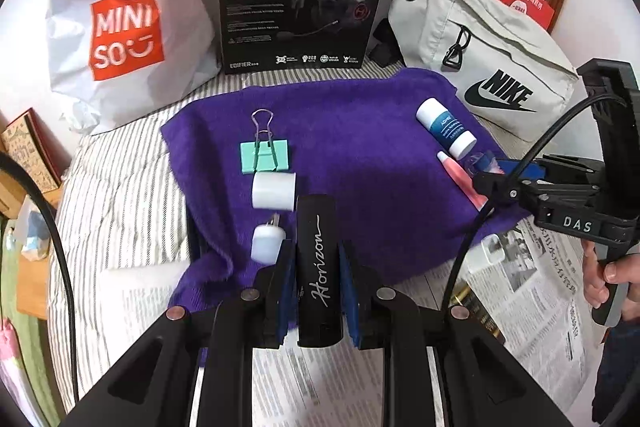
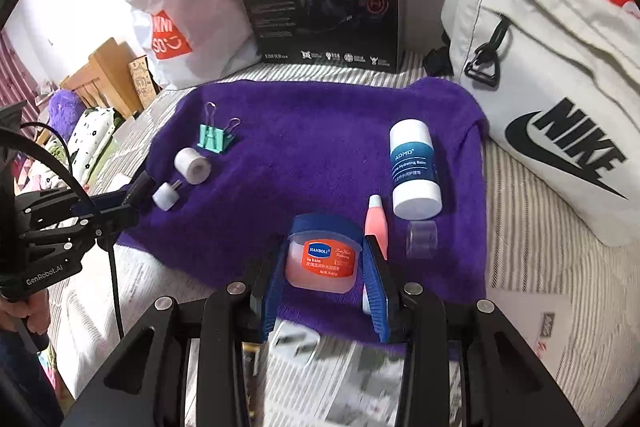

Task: Organize rigid objects
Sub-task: 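Carry the Horizon case to the towel with the left tool while the right carries the jar, then set the Horizon case on the towel with the left tool while the right releases the jar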

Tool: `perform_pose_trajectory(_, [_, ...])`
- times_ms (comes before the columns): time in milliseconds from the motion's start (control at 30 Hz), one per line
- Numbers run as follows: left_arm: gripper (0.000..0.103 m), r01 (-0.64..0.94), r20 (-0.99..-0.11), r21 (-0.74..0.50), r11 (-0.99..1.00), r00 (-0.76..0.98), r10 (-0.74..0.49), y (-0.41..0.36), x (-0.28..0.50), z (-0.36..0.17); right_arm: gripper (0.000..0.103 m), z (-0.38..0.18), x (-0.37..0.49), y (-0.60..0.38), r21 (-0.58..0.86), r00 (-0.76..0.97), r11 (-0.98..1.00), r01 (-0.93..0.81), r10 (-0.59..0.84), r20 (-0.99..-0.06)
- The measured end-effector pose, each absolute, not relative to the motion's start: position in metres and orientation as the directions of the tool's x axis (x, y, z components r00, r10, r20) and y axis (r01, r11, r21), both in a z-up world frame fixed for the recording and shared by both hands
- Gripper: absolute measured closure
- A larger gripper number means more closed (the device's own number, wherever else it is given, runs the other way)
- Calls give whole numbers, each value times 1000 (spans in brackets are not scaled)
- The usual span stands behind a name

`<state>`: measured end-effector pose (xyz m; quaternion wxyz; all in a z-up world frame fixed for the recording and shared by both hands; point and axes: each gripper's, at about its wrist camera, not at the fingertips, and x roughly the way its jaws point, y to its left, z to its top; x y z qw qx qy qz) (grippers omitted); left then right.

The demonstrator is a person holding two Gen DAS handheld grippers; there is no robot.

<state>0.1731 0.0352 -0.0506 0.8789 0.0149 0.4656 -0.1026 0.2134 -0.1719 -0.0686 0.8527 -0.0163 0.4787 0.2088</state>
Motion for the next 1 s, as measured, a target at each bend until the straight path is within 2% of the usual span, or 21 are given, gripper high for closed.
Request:
perform_pose_trajectory(433, [82, 224, -851, -68, 972, 495, -174, 20, 211, -78, 66, -107, 230, -157, 169, 388, 897, -409, 339, -857])
perform_pose_trajectory(1000, [82, 218, -862, -60, 974, 480, -161, 32, 218, -94, 66, -109, 230, -147, 81, 400, 862, -501, 313, -862])
